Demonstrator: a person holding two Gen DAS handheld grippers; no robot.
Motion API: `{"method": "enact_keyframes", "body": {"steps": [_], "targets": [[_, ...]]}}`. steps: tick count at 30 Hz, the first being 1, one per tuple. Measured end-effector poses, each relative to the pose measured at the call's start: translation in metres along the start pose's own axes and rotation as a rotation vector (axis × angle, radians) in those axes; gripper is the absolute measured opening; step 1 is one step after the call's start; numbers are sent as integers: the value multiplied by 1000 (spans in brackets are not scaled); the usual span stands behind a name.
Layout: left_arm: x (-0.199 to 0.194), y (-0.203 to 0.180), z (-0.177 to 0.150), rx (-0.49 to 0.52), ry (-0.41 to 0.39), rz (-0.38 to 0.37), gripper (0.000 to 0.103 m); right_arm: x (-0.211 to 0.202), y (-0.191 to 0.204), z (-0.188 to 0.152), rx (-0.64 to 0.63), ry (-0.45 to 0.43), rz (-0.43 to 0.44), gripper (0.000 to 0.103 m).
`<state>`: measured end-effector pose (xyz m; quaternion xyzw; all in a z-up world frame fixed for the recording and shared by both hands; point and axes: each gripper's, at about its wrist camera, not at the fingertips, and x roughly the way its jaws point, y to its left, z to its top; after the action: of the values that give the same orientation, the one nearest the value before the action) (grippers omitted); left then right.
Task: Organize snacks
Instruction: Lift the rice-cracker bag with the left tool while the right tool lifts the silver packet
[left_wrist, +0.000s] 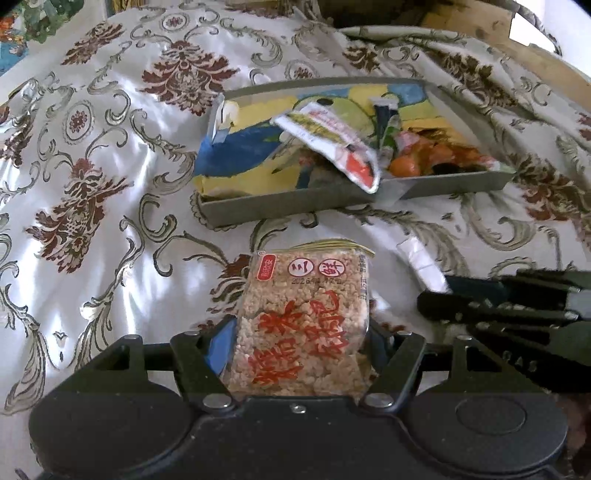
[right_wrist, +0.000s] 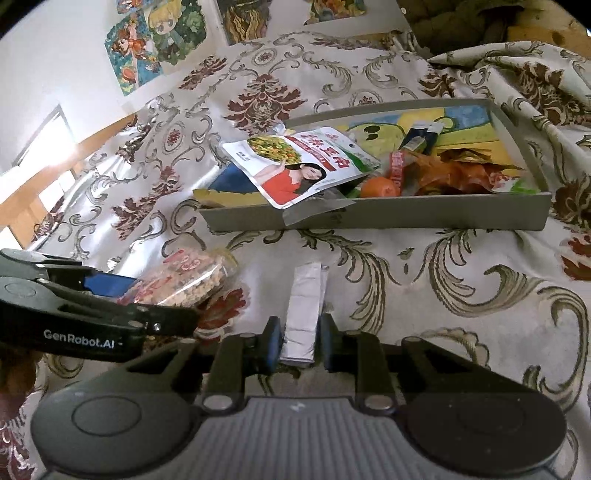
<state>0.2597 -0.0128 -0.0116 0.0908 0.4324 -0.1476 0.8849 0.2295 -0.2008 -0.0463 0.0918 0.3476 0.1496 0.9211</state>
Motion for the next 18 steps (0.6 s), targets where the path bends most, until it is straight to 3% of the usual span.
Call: {"method": "enact_keyframes", "body": {"steps": [9, 18], "targets": [[-24, -20, 7, -22, -66, -2, 71, -34, -3, -5, 16, -28, 27, 24], [-38, -24, 29, -79, -187, -9, 71, -62, -9, 10, 17, -162, 19, 24]]}}
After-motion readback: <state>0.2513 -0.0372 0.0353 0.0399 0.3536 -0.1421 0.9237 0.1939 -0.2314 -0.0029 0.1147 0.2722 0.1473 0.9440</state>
